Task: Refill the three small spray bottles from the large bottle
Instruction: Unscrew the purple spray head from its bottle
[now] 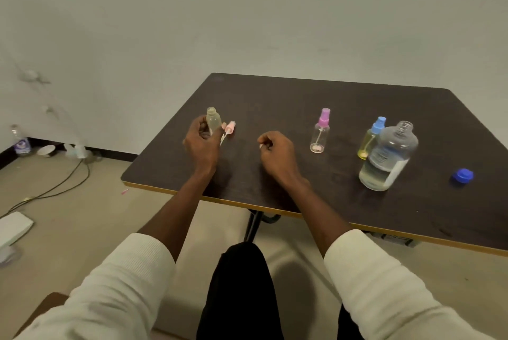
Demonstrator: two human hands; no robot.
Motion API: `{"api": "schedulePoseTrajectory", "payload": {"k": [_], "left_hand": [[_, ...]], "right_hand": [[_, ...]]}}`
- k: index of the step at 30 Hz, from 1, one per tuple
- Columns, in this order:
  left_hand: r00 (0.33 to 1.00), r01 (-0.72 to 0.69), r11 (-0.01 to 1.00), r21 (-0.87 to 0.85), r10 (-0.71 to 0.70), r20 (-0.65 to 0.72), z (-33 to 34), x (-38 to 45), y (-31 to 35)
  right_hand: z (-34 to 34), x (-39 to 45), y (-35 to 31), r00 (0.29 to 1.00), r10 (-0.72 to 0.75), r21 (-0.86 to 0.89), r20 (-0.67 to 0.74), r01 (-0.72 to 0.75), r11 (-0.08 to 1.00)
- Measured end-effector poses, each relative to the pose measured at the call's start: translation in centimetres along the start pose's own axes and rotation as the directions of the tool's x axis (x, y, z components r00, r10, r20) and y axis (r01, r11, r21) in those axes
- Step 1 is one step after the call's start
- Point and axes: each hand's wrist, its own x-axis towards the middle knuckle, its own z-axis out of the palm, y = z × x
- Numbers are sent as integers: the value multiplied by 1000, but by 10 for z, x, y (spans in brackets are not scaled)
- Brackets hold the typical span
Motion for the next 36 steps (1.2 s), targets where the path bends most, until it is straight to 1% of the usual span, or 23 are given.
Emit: {"api": "schedulePoseTrajectory", "payload": {"k": [2,4,9,16,25,31,36], "left_hand": [[1000,22,1000,9,-22,-19,-6,18,-7],[999,53,998,22,-53,-5,-9,33,-14],[990,117,993,17,-118,75,-7,57,-35],[979,147,989,-13,-144,145,10,67,-44],[970,112,991,76,-125,210,18,68,-46],[963,140,986,93,-158,220,18,68,-50],[965,134,983,123,-158,210,17,66,-47]], "right_hand": [[12,7,2,997,71,9,41,-71,997],[22,12,4,992,115,5,55,-115,993],[36,27,11,986,157,8,57,-158,987],[44,41,14,981,182,-38,66,-180,983],[45,42,16,982,178,-24,66,-177,984],[45,42,17,980,188,-17,72,-187,982],[44,41,16,978,194,4,74,-195,981]]}}
